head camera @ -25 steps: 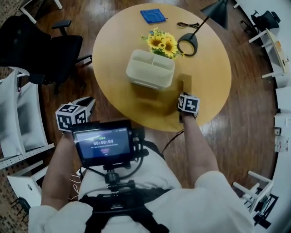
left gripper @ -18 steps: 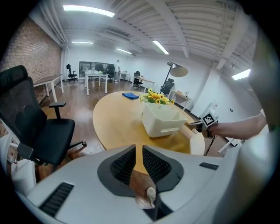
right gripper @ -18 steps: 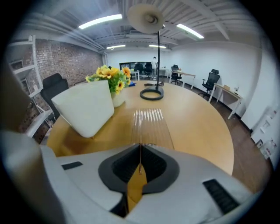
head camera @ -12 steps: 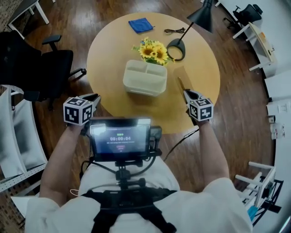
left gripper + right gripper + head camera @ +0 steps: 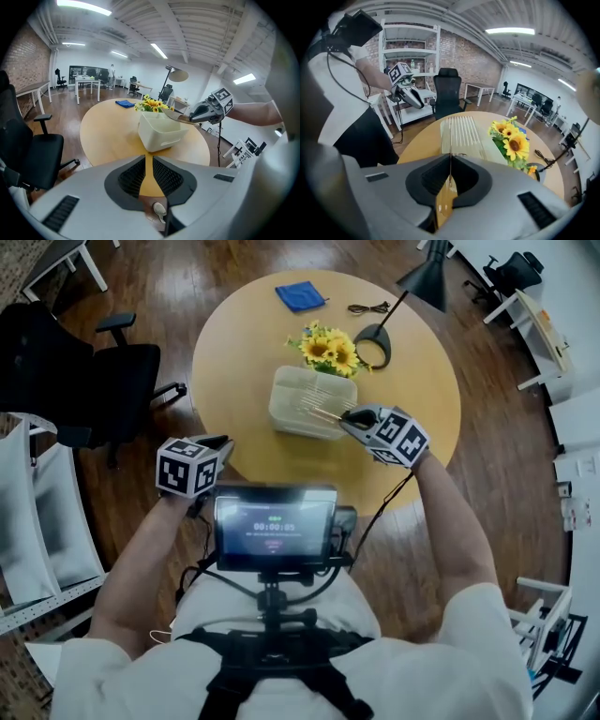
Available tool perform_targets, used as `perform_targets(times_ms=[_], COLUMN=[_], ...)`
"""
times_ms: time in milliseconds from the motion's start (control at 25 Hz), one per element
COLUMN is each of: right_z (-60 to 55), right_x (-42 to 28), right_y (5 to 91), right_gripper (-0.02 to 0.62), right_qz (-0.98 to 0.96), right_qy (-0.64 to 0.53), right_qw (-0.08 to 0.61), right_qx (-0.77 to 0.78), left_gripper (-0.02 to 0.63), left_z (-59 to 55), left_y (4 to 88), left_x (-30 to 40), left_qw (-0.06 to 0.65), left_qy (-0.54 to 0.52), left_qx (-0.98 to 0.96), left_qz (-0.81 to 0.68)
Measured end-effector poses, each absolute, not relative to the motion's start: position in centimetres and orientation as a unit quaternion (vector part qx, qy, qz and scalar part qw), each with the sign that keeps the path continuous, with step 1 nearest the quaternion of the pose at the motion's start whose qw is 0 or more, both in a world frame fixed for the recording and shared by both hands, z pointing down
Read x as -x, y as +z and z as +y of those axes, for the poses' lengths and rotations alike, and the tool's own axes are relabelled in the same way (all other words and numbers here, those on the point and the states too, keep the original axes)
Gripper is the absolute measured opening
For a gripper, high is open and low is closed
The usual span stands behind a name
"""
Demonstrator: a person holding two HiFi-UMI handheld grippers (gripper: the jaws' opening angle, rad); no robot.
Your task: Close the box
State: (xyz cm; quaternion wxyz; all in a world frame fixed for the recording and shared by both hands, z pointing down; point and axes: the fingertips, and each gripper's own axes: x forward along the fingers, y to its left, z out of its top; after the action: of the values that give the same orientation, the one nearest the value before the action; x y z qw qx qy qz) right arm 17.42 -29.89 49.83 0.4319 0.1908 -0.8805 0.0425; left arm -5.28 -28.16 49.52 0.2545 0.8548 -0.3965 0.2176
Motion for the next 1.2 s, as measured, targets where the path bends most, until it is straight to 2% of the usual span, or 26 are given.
perform_targets(times_ms=[200,400,720,1200], right_z=[-30.8,-30.5,-30.4,-29.4], right_x=[-15.6,-15.5,-14.3,-14.4], right_y=[51.3,52.1,52.7,53.1], right_gripper=[0.009,0.009,0.009,0.009], right_qz=[-0.88,-0.875,-0.884,-0.874], right_qy=[0.033,0.031,0.056,0.038], right_qw=[0.453,0.473,0.455,0.475], right_qx=[-0.138,-0.101,-0.093,-0.091], left_gripper=[0.052,0.052,0.052,0.052], left_z=[-28.2,-27.0,-26.9,-26.6], left_y=[48.9,49.2,49.2,49.0], left_x=[4.8,5.0,5.8,5.2], left_qw=[0.245,0.265,0.265,0.264], left_qy=[0.208,0.222,0.217,0.223], left_qx=[-0.856,-0.844,-0.842,-0.843], left_qz=[-0.405,-0.409,-0.417,-0.412])
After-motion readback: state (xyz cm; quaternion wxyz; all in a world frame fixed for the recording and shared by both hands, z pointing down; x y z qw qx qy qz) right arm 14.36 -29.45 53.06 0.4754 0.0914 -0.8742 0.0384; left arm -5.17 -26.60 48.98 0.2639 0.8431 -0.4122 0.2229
